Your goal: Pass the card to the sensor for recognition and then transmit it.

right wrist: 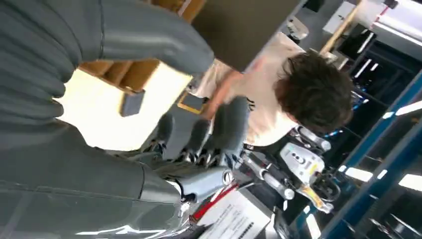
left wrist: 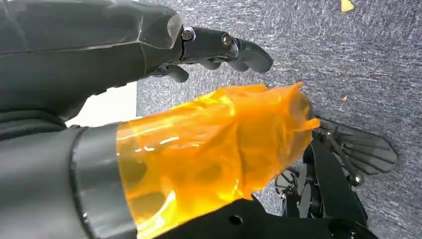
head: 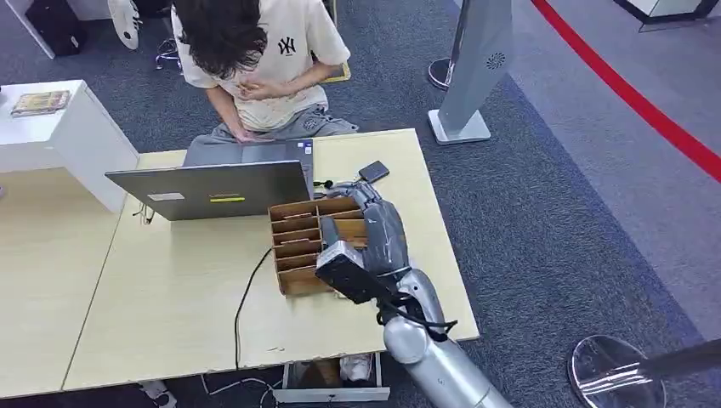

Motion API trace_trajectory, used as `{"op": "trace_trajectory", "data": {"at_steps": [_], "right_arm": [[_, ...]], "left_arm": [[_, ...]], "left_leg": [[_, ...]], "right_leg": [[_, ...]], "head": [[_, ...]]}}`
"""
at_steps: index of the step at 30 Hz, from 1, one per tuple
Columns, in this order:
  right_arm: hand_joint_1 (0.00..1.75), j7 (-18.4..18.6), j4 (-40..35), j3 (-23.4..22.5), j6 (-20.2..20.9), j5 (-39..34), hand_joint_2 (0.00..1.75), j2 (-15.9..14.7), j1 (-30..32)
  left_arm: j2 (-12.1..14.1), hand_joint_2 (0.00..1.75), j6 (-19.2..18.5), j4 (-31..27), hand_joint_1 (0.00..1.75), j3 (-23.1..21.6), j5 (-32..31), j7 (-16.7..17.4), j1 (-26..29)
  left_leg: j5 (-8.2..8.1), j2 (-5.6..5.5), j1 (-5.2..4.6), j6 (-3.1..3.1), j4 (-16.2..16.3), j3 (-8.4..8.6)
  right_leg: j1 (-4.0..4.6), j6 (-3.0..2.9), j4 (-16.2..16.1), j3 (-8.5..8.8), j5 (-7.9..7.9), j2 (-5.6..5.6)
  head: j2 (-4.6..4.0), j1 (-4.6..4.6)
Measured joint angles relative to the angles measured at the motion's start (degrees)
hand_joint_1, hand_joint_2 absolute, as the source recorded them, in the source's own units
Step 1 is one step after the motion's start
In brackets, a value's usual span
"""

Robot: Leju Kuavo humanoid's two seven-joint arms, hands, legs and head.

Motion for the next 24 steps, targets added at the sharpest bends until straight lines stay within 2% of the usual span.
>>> {"op": "trace_trajectory", "data": {"at_steps": [1,3,4,5,7,8,13,14,15,16,17,20,23,24], "right_arm": [[1.01,0.55,-0.37,0.0,0.04,0.5,1.75,-0.37,0.87],[0.75,1.51,-0.61,0.15,0.09,2.46,1.75,-0.98,1.97],[0.75,1.7,-0.61,0.24,0.09,3.19,1.75,-1.27,2.5],[0.3,2.01,-0.61,0.35,0.04,3.96,1.75,-1.51,2.93],[0.33,2.75,-0.61,0.88,0.0,5.88,1.75,-2.16,3.6],[0.42,3.3,-0.57,1.37,0.02,6.9,1.75,-2.47,3.88],[0.42,5.11,0.29,3.3,-0.04,10.21,1.75,-3.63,4.56],[0.54,5.18,0.48,3.54,-0.11,10.29,1.75,-3.76,4.59],[0.8,5.18,0.72,3.78,-0.18,10.29,1.75,-3.87,4.59],[0.99,5.2,0.85,4.0,-0.24,10.36,1.75,-4.0,4.59],[0.84,5.61,1.09,4.35,-0.44,10.97,1.75,-4.19,4.59],[0.94,6.51,1.84,4.61,-0.83,12.41,1.75,-4.48,4.58],[0.84,7.16,3.09,5.14,-1.88,13.51,1.75,-4.79,4.56],[0.98,7.45,3.5,5.35,-2.27,14.0,1.75,-4.87,4.55]], "left_arm": [[-0.02,0.0,0.15,0.0,0.0,0.11,0.22,0.0,0.0],[-0.02,0.0,0.33,0.0,0.0,0.52,0.35,0.0,0.0],[-0.02,0.0,0.37,0.0,0.0,0.68,0.44,0.0,0.01],[-0.02,0.0,0.41,0.0,0.0,0.77,0.48,0.0,0.01],[-0.02,0.0,0.5,0.0,0.0,0.92,0.57,0.0,0.01],[-0.02,0.0,0.61,0.0,0.0,0.94,0.63,0.0,0.01],[-0.02,0.0,0.7,0.0,0.0,1.01,0.72,0.0,0.02],[-0.02,0.0,0.7,0.0,0.0,1.01,0.72,0.0,0.02],[-0.02,0.0,0.72,0.0,0.0,1.03,0.72,0.0,0.04],[-0.02,0.0,0.74,0.0,0.0,1.03,0.72,0.0,0.03],[-0.02,0.0,0.83,0.0,0.0,1.03,0.72,0.02,0.03],[0.0,0.0,0.96,0.0,0.0,1.05,0.72,0.11,0.03],[0.02,0.0,1.0,0.0,0.0,1.22,0.79,0.11,0.03],[0.02,0.0,1.0,0.0,0.0,1.31,0.79,0.13,0.03]], "left_leg": [[0.0,0.0,0.0,0.0,0.0,0.0],[0.0,0.0,0.0,0.0,0.0,0.0],[0.0,0.0,0.0,0.0,0.0,0.0],[0.0,0.0,0.0,0.0,0.0,0.0],[0.0,0.0,0.0,0.0,0.0,0.0],[0.0,0.0,0.0,0.0,0.0,0.0],[0.0,0.0,0.0,0.0,0.0,0.0],[0.0,0.0,0.0,0.0,0.0,0.0],[0.0,0.0,0.0,0.0,0.0,0.0],[0.0,0.0,0.0,0.0,0.0,0.0],[0.0,0.0,0.0,0.0,0.0,0.0],[0.0,0.0,0.0,0.0,0.0,0.0],[0.0,0.0,0.0,0.0,0.0,-0.01],[0.0,0.0,0.0,0.0,0.0,-0.01]], "right_leg": [[0.0,0.0,0.0,0.0,0.0,0.0],[0.0,0.0,0.0,0.0,0.0,0.0],[0.0,0.0,0.0,0.0,0.0,0.0],[0.0,0.0,0.0,0.0,0.0,0.0],[0.0,0.0,0.0,0.0,0.0,0.0],[0.0,0.0,0.0,0.0,0.0,0.0],[0.0,0.0,0.0,0.0,0.0,0.0],[0.0,0.0,0.0,0.0,0.0,0.0],[0.0,0.0,0.0,0.0,0.0,0.0],[0.0,0.0,0.0,0.0,0.0,0.0],[0.0,0.0,0.0,0.0,0.0,0.0],[0.0,0.0,0.0,0.0,0.0,0.0],[0.0,0.0,0.0,0.0,0.0,0.0],[0.0,0.0,0.0,0.0,0.0,0.0]], "head": [[0.0,0.0],[0.0,0.0],[0.0,0.0],[0.0,0.0],[0.0,0.0],[0.0,0.0],[0.0,-0.02],[0.0,0.0],[0.0,0.0],[0.0,0.0],[0.0,0.0],[0.0,0.0],[0.0,0.0],[0.0,0.0]]}}
